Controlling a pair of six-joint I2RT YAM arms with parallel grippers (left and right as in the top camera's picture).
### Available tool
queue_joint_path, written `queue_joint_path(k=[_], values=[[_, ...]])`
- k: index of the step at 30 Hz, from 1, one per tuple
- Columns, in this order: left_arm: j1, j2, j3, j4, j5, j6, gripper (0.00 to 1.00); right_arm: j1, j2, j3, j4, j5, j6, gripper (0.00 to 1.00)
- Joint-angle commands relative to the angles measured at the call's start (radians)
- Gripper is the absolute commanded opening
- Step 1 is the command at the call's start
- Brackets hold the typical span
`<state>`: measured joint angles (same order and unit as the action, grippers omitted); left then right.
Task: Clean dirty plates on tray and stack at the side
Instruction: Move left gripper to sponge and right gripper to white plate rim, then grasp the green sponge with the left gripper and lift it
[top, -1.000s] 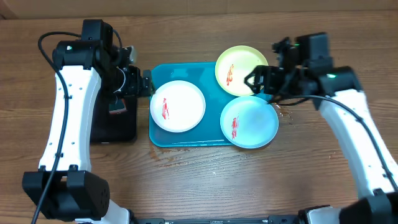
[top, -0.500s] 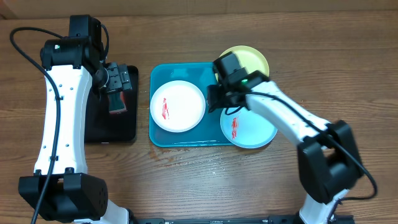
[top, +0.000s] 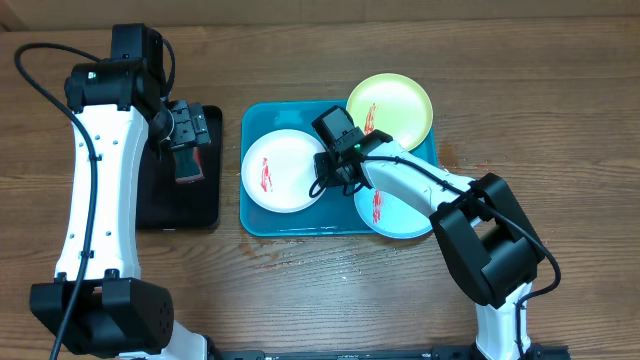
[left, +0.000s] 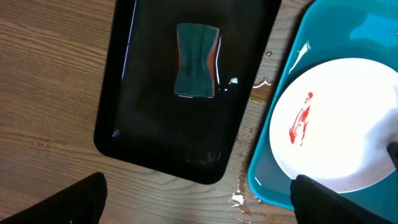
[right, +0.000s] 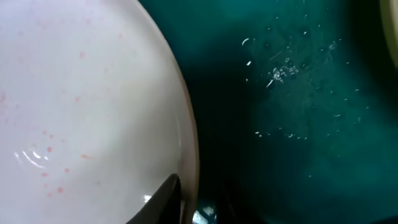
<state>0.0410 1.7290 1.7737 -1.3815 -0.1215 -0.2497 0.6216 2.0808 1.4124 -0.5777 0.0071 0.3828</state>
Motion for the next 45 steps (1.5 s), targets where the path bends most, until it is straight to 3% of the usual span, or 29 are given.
queue_joint_path(k=[1, 10, 19, 32, 42, 45], values=[[0.000, -0.012, 0.023, 0.010, -0.017, -0.017, 0.94, -0.004, 0.003, 0.026, 0.010, 0.030, 0.029, 0.16], [0.000, 0.062, 0.021, 0.035, -0.025, -0.020, 0.89, -0.003, 0.008, 0.009, 0.026, 0.029, 0.092, 0.04], [0.033, 0.238, 0.021, 0.056, -0.072, -0.011, 0.78, -0.003, 0.008, 0.008, 0.006, 0.029, 0.108, 0.04], [0.112, 0.474, 0.021, 0.210, 0.049, 0.124, 0.56, -0.003, 0.008, 0.008, 0.005, 0.034, 0.108, 0.04], [0.098, 0.524, 0.021, 0.248, 0.066, 0.123, 0.45, -0.003, 0.008, 0.008, 0.005, 0.037, 0.108, 0.04], [0.098, 0.524, 0.021, 0.250, 0.064, 0.123, 0.35, -0.003, 0.008, 0.008, 0.005, 0.037, 0.108, 0.04]])
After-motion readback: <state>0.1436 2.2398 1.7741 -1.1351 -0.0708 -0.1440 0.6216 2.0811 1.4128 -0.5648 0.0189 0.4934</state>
